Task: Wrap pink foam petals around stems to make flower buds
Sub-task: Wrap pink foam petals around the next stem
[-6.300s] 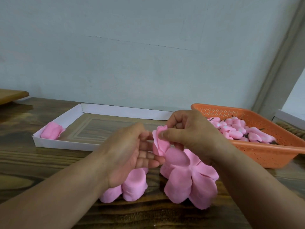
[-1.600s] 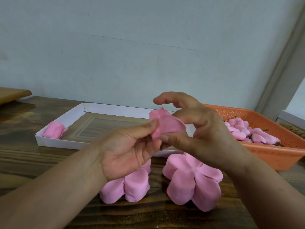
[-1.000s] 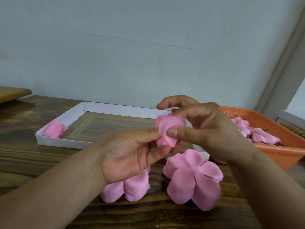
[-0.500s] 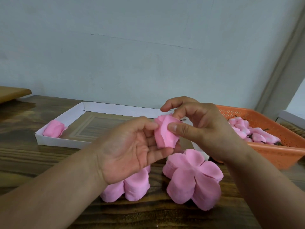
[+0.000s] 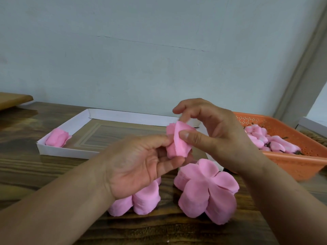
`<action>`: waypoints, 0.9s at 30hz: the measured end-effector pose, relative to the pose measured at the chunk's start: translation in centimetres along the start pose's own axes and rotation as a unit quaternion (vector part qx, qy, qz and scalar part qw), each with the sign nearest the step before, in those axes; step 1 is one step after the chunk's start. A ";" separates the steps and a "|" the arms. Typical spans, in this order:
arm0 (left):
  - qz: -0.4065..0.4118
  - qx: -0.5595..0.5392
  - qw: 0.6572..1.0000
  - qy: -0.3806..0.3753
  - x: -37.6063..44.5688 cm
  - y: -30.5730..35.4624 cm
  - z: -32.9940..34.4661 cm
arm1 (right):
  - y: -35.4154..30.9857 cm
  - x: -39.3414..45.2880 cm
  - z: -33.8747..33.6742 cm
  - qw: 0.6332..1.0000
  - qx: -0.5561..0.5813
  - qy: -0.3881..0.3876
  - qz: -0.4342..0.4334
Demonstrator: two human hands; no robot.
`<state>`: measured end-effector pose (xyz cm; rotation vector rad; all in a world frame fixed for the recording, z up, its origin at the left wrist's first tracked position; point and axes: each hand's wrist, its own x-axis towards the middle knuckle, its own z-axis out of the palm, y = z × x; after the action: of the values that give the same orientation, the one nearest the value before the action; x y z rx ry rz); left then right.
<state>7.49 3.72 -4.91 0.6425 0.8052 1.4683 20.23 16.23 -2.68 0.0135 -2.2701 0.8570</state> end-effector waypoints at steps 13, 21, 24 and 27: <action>-0.003 0.046 0.999 0.005 -0.1 -0.5 0.2 | -1.0 -0.1 -0.5 0.994 -0.010 -0.097 0.042; -0.005 0.071 0.997 0.002 -0.3 -0.3 0.3 | -0.9 -0.1 -0.5 0.993 -0.024 -0.097 0.055; 0.003 0.061 0.998 0.024 -0.4 -0.4 0.5 | -1.0 -0.1 -0.5 0.994 -0.022 -0.094 0.055; 0.007 0.062 0.997 0.037 -0.3 -0.5 0.6 | -1.1 -0.1 -0.5 0.993 -0.045 -0.091 0.058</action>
<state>8.28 3.48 -4.90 0.6915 0.9564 1.4689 20.89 15.64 -1.87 -0.0847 -2.4989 0.8418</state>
